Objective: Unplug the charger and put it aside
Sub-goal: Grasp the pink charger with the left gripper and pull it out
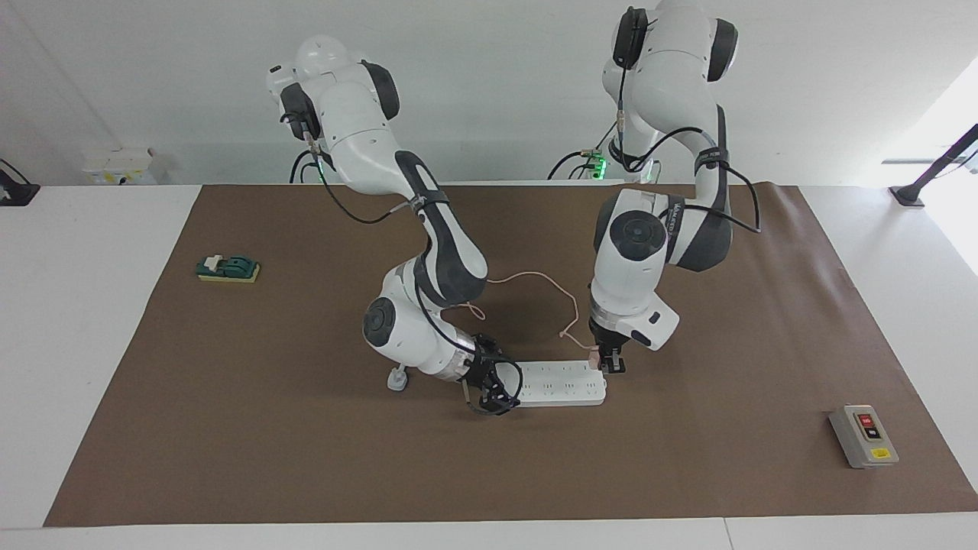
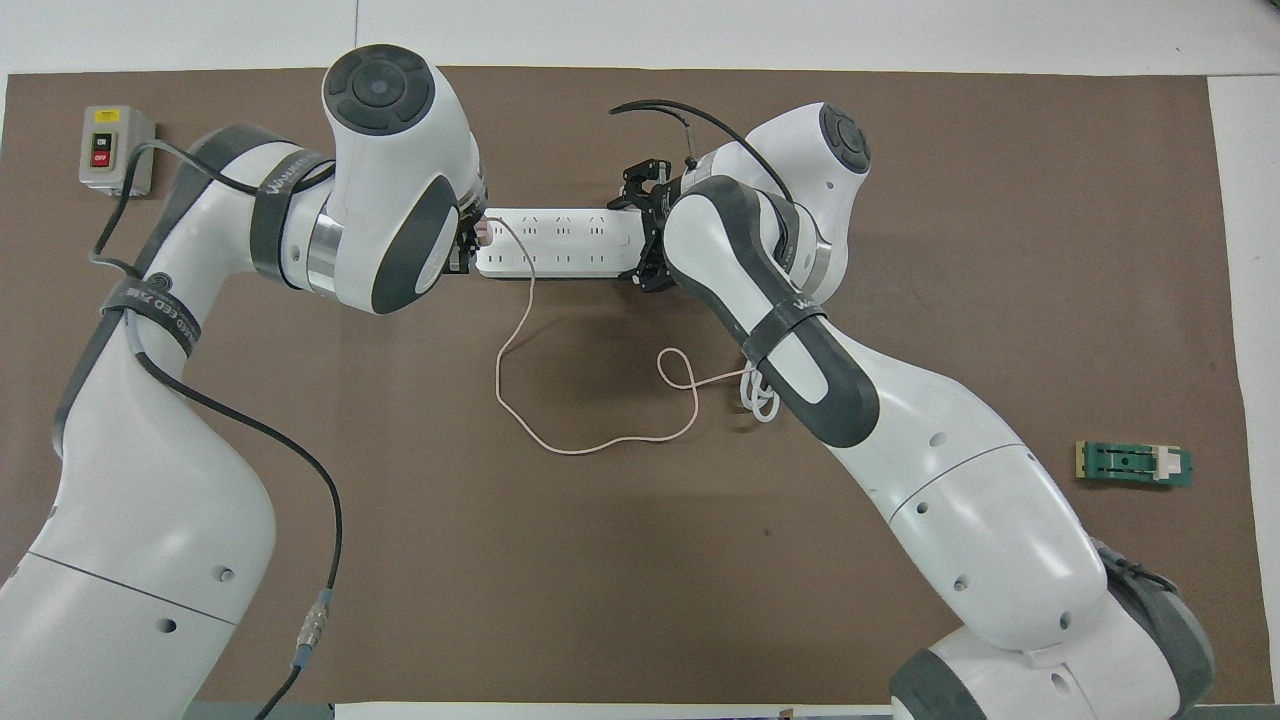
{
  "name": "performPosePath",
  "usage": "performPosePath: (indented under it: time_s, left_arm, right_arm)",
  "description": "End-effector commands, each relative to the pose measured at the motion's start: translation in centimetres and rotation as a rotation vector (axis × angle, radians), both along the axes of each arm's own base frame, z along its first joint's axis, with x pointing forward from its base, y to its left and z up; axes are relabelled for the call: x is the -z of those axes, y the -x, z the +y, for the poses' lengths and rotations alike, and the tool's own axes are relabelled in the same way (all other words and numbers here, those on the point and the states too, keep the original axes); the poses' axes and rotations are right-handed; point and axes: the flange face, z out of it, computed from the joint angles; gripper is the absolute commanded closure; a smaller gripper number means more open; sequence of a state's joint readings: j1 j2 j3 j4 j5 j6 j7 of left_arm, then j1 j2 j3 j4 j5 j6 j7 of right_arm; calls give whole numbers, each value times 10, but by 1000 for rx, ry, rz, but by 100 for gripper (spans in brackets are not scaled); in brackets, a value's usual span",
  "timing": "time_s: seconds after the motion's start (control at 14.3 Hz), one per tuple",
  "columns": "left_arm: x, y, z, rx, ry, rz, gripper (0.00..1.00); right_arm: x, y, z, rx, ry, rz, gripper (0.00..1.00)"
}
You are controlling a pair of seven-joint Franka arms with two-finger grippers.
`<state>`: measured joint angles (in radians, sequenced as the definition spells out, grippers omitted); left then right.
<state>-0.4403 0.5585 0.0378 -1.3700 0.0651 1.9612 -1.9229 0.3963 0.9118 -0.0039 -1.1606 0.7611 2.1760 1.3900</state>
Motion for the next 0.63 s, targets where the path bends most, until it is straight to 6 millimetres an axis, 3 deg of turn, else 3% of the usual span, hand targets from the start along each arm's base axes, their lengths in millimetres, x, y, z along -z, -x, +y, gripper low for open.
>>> performPosePath:
  time_s: [0.0, 0.28, 0.56]
  left_arm:
    - [-21, 5, 12, 166, -21, 22, 100]
    - [-36, 16, 46, 482, -42, 98, 100]
    - [-37, 50, 109, 774, -33, 171, 100]
  right_arm:
    - [17, -1, 1, 19, 12, -41, 39]
    - [17, -1, 1, 19, 12, -41, 39]
    - [17, -1, 1, 22, 11, -40, 39]
